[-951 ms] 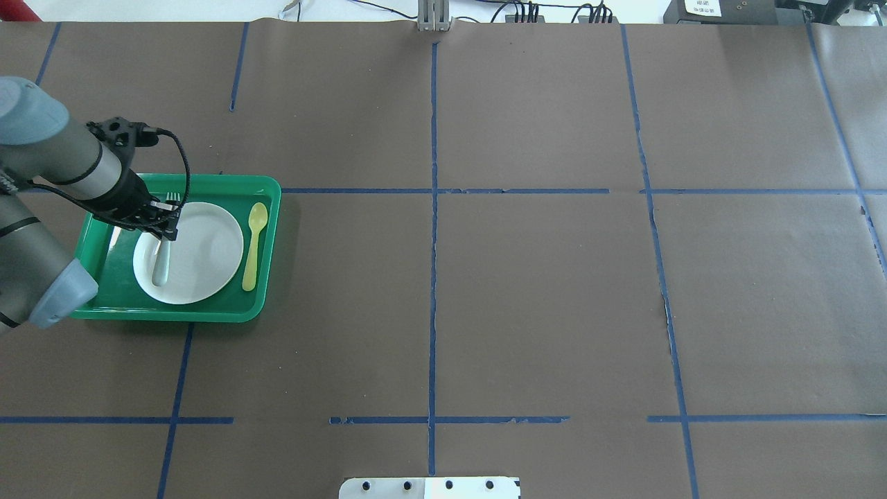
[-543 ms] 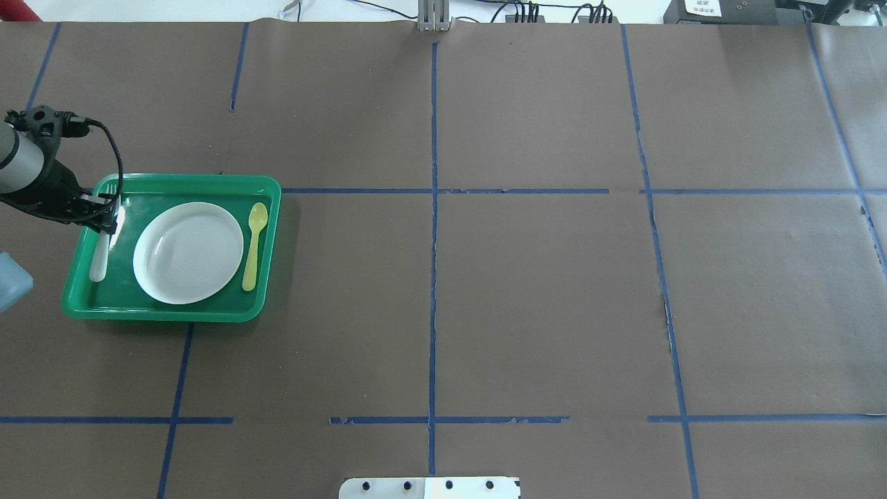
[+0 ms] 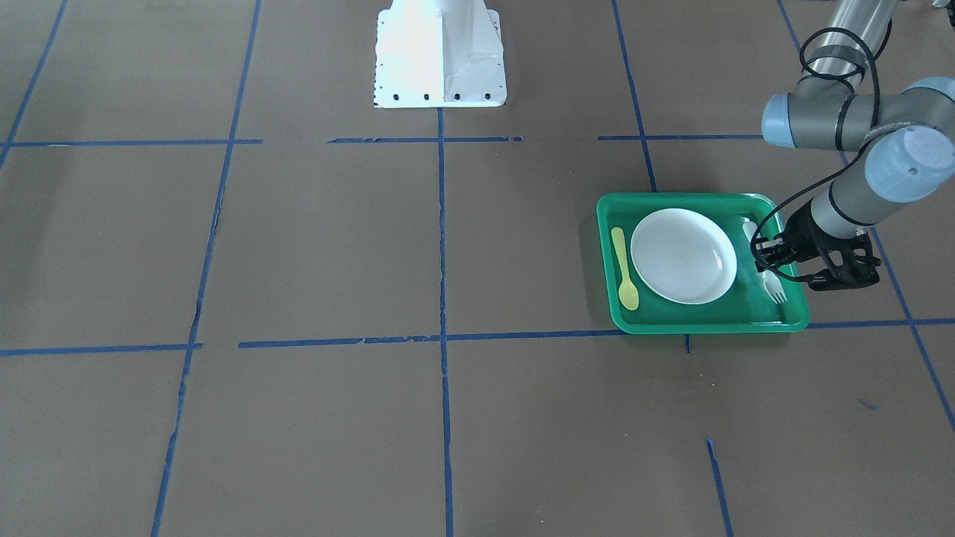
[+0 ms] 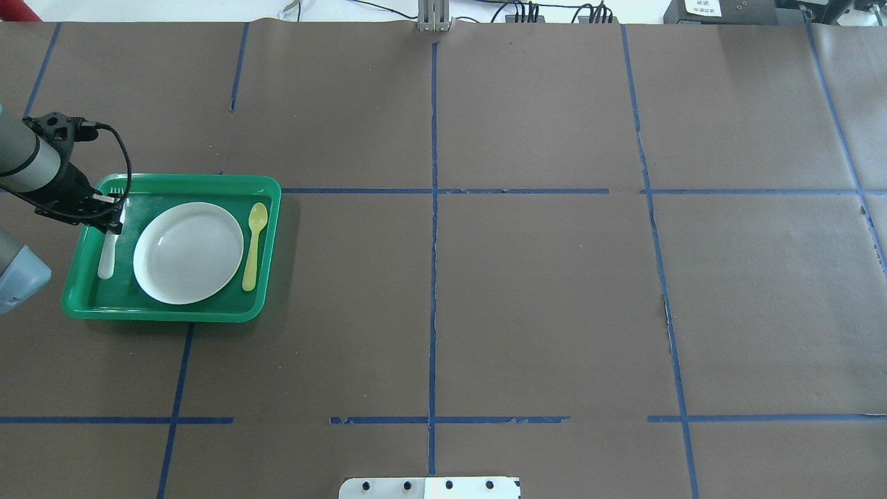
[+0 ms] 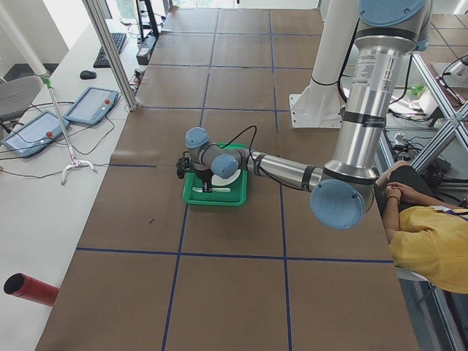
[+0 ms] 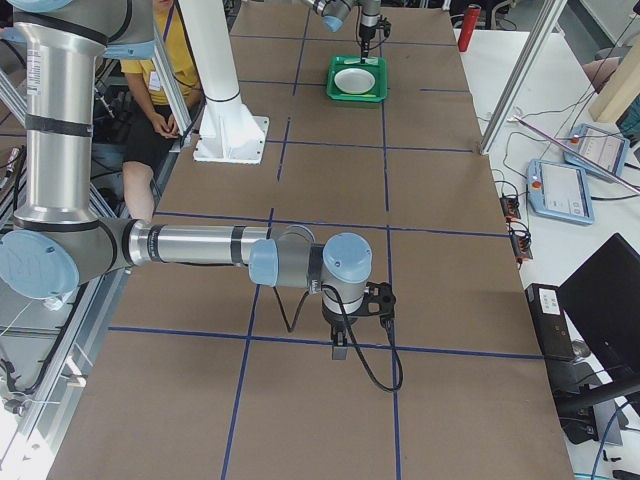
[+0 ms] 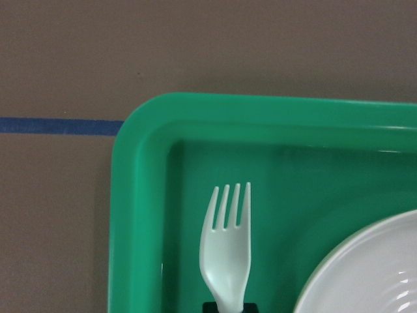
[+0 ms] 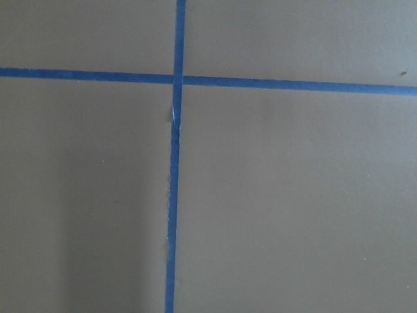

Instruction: Place fork

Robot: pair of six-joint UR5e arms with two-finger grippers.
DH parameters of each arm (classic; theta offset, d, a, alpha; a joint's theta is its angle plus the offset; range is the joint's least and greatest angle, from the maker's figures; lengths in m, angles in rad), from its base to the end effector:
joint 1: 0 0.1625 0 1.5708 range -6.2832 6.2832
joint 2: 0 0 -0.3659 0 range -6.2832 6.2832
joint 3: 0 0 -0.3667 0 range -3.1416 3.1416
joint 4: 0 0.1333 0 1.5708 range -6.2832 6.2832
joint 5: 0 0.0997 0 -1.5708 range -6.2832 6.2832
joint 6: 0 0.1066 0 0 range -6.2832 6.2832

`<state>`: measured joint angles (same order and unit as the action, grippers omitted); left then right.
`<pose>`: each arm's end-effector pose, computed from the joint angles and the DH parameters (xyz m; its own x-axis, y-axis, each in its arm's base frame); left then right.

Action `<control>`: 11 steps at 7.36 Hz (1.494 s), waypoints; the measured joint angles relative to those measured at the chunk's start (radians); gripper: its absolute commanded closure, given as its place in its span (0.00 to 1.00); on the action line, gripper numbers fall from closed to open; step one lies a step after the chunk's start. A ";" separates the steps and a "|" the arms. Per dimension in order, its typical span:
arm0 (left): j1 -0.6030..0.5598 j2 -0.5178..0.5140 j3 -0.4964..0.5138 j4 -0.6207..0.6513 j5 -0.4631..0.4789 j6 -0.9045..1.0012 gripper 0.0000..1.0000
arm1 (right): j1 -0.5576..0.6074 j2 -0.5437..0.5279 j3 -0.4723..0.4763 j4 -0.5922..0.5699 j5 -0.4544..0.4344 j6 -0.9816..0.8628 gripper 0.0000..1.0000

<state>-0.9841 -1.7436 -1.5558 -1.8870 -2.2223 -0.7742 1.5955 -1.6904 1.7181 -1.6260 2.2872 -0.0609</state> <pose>0.2487 -0.4981 0.4952 0.7083 -0.0385 -0.7049 0.0037 0.9987 -0.0508 0.0737 -0.4187 0.5987 0.7536 -0.0242 0.6569 0.0212 0.9997 0.0125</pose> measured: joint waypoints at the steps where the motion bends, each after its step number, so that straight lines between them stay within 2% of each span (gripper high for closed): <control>1: 0.000 -0.002 0.011 -0.008 0.001 -0.001 1.00 | 0.000 0.000 0.000 0.000 0.000 0.000 0.00; 2: 0.001 -0.004 0.030 -0.025 0.001 -0.002 0.87 | 0.000 0.000 0.000 0.000 0.000 0.000 0.00; 3: 0.002 -0.004 0.047 -0.043 0.001 -0.002 0.52 | 0.000 0.000 0.000 0.000 0.000 0.000 0.00; 4: 0.002 -0.005 0.054 -0.052 0.001 0.000 0.38 | 0.000 0.000 0.000 0.000 0.000 0.000 0.00; 5: 0.002 -0.004 0.054 -0.056 0.000 0.004 0.33 | 0.000 0.000 0.000 0.000 0.000 0.001 0.00; 9: -0.021 0.018 -0.009 -0.051 -0.004 0.033 0.33 | 0.000 0.000 0.000 0.000 0.000 0.000 0.00; 11: -0.118 0.087 -0.046 -0.044 -0.005 0.211 0.31 | 0.000 0.000 0.000 0.000 0.000 0.000 0.00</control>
<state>-1.1026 -1.6562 -1.6013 -1.9314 -2.2277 -0.5627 1.5954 -1.6904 1.7180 -1.6261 2.2872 -0.0614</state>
